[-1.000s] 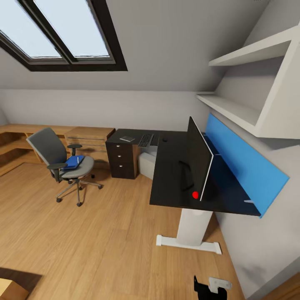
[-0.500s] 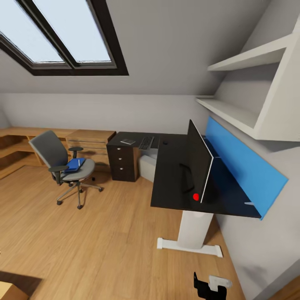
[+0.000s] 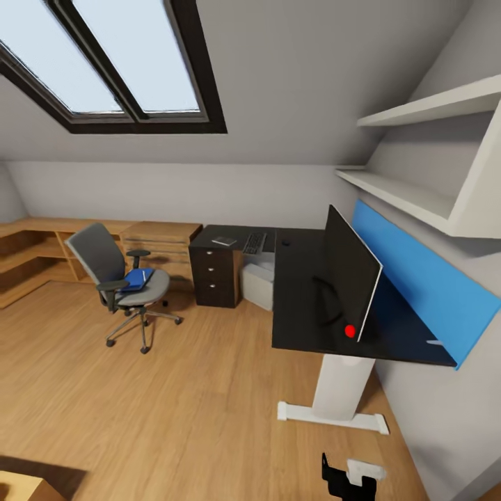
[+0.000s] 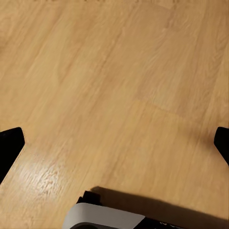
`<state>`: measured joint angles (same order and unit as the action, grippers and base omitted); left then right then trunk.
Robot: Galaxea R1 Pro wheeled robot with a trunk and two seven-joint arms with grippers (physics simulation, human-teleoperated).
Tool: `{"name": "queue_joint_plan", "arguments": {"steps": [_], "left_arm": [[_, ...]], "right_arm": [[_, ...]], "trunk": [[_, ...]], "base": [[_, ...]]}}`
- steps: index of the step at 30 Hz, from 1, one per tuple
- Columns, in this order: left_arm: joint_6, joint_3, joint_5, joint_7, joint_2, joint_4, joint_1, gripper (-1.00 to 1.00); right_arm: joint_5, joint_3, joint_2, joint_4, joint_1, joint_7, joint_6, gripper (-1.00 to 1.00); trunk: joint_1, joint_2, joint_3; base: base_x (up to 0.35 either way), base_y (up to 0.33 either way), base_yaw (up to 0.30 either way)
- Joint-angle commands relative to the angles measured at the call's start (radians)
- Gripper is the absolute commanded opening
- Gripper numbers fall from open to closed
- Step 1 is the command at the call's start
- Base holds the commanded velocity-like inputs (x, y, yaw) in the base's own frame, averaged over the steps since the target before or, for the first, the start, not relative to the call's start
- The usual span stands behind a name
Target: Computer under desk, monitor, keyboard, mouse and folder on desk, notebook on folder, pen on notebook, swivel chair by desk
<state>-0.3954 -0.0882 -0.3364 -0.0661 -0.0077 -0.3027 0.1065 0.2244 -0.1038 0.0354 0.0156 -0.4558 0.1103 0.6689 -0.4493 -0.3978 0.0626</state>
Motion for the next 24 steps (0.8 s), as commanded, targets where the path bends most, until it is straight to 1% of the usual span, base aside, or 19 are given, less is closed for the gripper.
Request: {"name": "queue_joint_plan", "arguments": {"steps": [1,10,14,16,17,24], "left_arm": [[-0.003,-0.008,-0.005,-0.007,0.001,0.001,0.001,1.00],[-0.003,-0.007,-0.006,-0.006,-0.002,0.002,0.001,1.00],[-0.003,-0.006,-0.006,-0.006,-0.003,0.003,0.001,1.00],[-0.003,-0.006,-0.006,-0.006,-0.003,0.003,0.001,1.00],[-0.003,-0.007,-0.005,-0.006,-0.003,0.004,0.001,1.00],[-0.003,-0.007,-0.004,-0.006,-0.003,0.004,0.001,1.00]], "right_arm": [[0.006,-0.009,0.002,0.002,-0.001,0.006,0.003,1.00],[0.006,-0.008,0.009,0.001,-0.001,0.006,-0.002,1.00],[0.004,-0.008,0.008,0.002,-0.001,0.006,-0.002,1.00],[0.003,-0.007,0.007,0.003,-0.001,0.005,-0.001,1.00],[0.002,-0.006,0.002,0.004,0.000,0.004,0.002,1.00],[0.000,-0.007,0.003,0.004,0.005,-0.001,0.002,1.00]], "trunk": [[-0.001,-0.002,0.001],[-0.001,-0.002,-0.013],[-0.001,-0.002,-0.016],[-0.001,-0.002,-0.017],[-0.001,-0.002,-0.017],[-0.001,-0.002,-0.017]], "base": [[-0.002,0.301,0.000],[0.001,0.300,0.000],[0.078,0.285,0.000],[0.173,0.262,0.000],[0.264,0.225,0.000],[0.282,0.185,0.000]]}}
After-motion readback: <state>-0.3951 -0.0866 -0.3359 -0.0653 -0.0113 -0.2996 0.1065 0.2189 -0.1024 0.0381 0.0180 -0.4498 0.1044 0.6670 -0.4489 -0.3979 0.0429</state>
